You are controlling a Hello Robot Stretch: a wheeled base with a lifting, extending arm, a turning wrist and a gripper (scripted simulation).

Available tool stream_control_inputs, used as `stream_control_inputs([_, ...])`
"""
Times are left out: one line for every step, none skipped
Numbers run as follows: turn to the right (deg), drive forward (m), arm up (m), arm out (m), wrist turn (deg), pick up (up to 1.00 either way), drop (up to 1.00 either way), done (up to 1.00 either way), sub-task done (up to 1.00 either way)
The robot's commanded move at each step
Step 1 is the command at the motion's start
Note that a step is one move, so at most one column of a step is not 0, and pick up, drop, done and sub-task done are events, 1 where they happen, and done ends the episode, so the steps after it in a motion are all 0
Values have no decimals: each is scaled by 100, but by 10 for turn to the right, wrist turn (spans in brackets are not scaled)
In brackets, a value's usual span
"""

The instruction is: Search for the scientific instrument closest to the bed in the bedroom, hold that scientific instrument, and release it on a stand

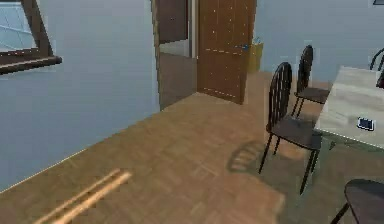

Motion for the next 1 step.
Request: stream_control_inputs([0,100,0,0,0,0,0,0,0])
